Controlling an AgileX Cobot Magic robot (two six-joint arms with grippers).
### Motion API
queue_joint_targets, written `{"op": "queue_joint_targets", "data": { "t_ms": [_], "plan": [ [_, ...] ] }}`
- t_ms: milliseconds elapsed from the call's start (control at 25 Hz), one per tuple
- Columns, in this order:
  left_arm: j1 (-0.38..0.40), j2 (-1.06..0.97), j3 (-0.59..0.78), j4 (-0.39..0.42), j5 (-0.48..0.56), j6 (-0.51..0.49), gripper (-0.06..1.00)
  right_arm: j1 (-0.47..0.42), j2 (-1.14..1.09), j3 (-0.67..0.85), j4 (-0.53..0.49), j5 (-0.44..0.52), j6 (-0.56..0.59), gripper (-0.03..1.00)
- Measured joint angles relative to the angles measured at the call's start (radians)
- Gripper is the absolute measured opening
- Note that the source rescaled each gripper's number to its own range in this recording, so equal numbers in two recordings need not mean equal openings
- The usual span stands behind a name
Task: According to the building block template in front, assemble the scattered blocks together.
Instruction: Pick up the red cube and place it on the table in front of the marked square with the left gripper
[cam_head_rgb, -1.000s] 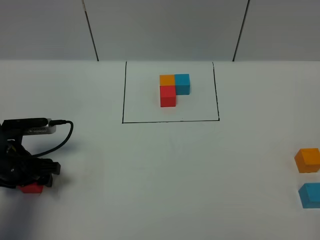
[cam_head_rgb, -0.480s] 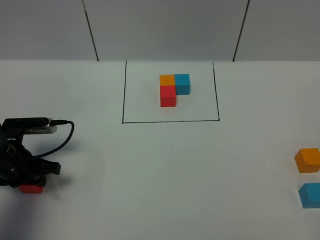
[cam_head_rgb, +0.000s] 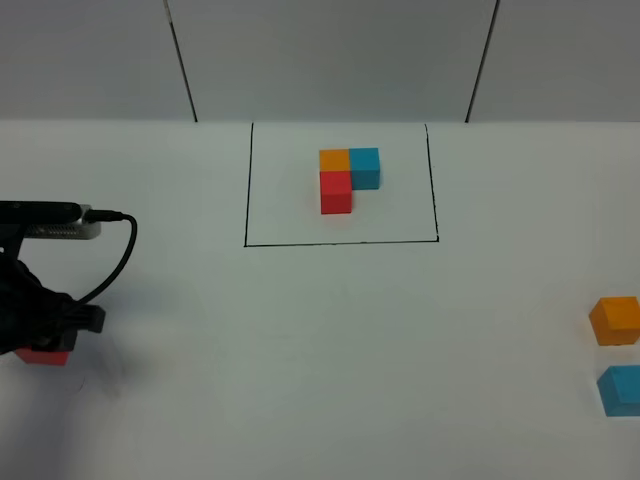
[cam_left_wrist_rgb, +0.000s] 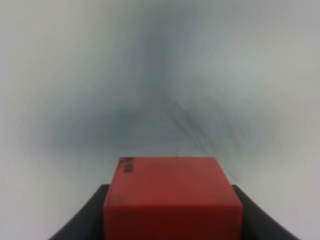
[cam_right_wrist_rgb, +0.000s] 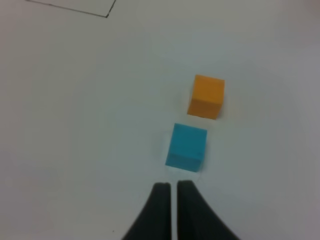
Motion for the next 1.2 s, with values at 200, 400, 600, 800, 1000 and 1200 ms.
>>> {"op": "queue_joint_targets", "data": {
  "t_ms": [200, 400, 600, 800, 1000, 1200],
  "plan": [
    [-0.069, -0.168, -0.107, 0.0, 0.178, 0.014, 0.58, 0.0, 0.0, 0.0, 0.0, 0.0, 0.0, 0.0],
    [-0.166, -0.242, -0.144, 0.0, 0.265, 0.054, 0.58, 0.0, 0.0, 0.0, 0.0, 0.0, 0.0, 0.0],
    [-0.258, -0.242, -0.144, 0.0, 0.341, 0.188, 0.58, 0.0, 0.0, 0.0, 0.0, 0.0, 0.0, 0.0],
    [-0.328, -0.242, -0.144, -0.014, 0.348, 0.442, 0.58, 0.0, 0.0, 0.0, 0.0, 0.0, 0.0, 0.0],
    [-0.364, -0.242, -0.144, -0.145, 0.348, 0.861, 0.58, 0.0, 0.0, 0.0, 0.0, 0.0, 0.0, 0.0],
    [-0.367, -0.242, -0.144, -0.267, 0.301, 1.056, 0.58, 0.0, 0.0, 0.0, 0.0, 0.0, 0.0, 0.0]
  ]
}}
